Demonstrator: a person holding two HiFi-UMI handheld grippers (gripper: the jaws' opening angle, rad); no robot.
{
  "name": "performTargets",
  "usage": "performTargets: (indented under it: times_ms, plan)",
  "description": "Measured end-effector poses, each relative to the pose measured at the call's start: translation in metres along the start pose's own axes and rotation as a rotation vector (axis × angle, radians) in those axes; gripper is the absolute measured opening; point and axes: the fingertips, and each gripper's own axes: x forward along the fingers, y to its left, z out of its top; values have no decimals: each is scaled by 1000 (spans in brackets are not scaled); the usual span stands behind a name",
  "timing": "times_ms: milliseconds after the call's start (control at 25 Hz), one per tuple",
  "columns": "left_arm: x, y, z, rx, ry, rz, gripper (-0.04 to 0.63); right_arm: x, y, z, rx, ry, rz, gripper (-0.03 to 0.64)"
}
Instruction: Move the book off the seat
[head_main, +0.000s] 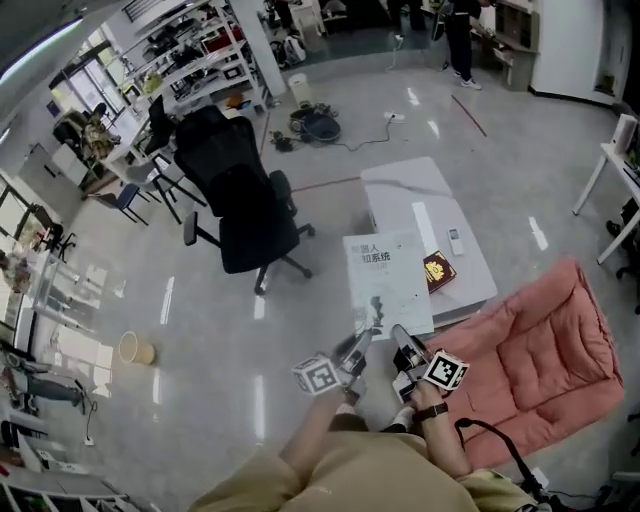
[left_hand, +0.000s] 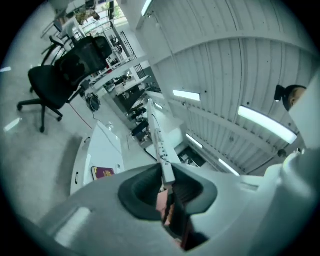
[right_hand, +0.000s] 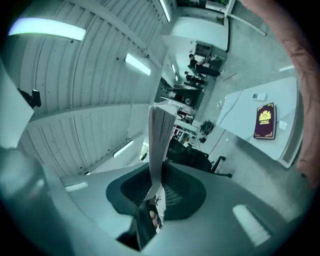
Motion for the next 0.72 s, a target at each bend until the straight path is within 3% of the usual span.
performTargets:
  times_ms: [160,280,520,720]
  plan:
    - [-42,38,27,12,-62,62,53,51,3,-46,49,73,69,54]
    - [-71,62,53,6,-104,81,54,88,7,-75,35,125,66,55]
    - [-107,98,119,20,-119,77,57,168,28,-110,23,149,117,55]
    - [-138,130,173,50,-123,48,58,225,35,-140,5,139,89,55]
